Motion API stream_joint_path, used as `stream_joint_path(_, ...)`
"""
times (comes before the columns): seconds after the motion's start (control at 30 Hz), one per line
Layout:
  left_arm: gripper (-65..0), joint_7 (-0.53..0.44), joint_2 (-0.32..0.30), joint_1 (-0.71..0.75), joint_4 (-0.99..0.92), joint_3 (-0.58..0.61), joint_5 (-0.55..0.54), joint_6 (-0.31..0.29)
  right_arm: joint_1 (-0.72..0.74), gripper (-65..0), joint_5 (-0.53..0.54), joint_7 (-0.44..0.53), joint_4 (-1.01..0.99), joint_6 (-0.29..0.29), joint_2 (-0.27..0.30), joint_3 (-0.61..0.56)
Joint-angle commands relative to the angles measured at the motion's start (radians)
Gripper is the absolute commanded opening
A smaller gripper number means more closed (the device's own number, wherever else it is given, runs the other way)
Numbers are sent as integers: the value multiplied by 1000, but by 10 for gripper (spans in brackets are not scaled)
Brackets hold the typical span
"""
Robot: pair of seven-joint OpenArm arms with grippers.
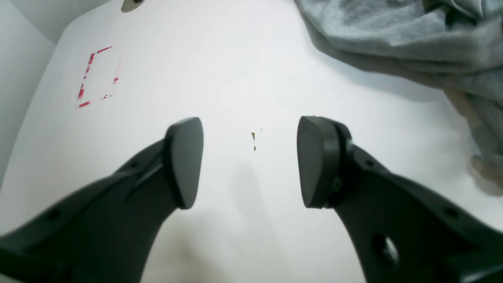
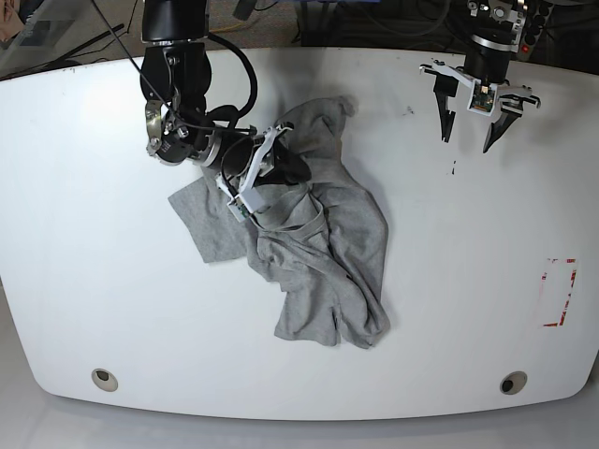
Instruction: Fold the T-shirt properly
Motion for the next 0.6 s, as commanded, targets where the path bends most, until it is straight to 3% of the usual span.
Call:
stream_joint_path(0.0, -292, -22, -7, 6, 11, -3, -1, 8, 62, -650, 9, 45, 39, 9, 25, 2)
stream_joint_path(0.37, -287, -19, -7, -57, -13, 132, 2, 8, 335, -650, -11, 57, 35, 9, 111, -1)
stream_joint_path(0.57, -287, 133, -1, -164, -12, 224, 2, 8, 430, -650, -18, 57, 41, 9, 123, 5)
